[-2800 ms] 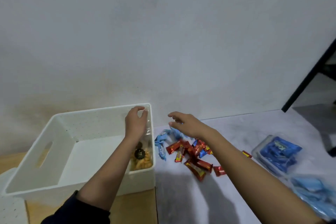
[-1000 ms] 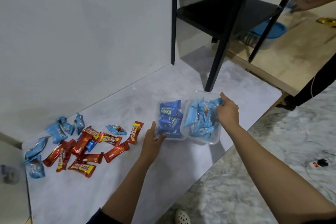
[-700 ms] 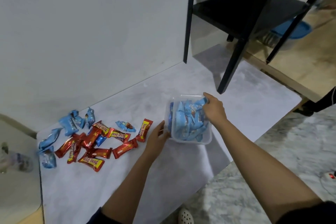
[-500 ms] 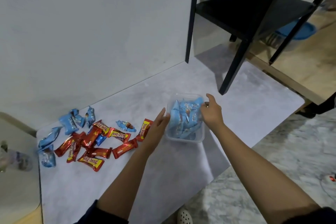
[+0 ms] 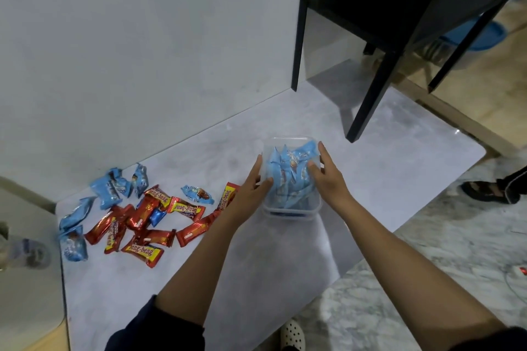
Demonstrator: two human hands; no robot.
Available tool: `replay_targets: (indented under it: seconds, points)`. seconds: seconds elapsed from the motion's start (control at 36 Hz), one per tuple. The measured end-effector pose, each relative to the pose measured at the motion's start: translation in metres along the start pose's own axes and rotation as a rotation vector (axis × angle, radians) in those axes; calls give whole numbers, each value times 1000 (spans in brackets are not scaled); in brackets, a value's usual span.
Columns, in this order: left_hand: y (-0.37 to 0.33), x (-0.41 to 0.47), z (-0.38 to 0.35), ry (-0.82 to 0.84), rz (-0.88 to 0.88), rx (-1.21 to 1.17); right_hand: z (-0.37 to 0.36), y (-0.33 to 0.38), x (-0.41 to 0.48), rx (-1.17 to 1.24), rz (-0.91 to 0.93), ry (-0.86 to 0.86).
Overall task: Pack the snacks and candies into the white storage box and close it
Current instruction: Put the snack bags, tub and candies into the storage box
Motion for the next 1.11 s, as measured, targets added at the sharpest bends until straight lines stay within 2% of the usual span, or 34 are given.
replay_targets:
  seconds: [0.17,0.36,0.5,0.81,0.97,1.11]
  points:
    - [-1,0,4,24,41,7,-7,-37,-1,106,-83,59]
    - [-11,-16,19,-28,35,-8,-9,8,-11,176,5,129]
    - [-34,-43,61,-119,-14,-85,-27,62,-17,158,85,197]
    - [-84,-126,233,-354,-216,-81,-129,231,-83,111,365,296]
    - [-70,-214,369,-471,-243,-104,-244,319,-159,27,443,447]
    - [-31,-286,482,-587,-189,-86,-356,359,-231,-35,463,614]
Point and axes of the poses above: each hand's wrist, its own x-axis towards the middle knuckle, its own z-axis out of the back of the hand, y = z × x, the point moved 6 cm from there along x, towards the middle knuckle, and after that the axes turned 9 degrees about -y, right-handed, at the moved point
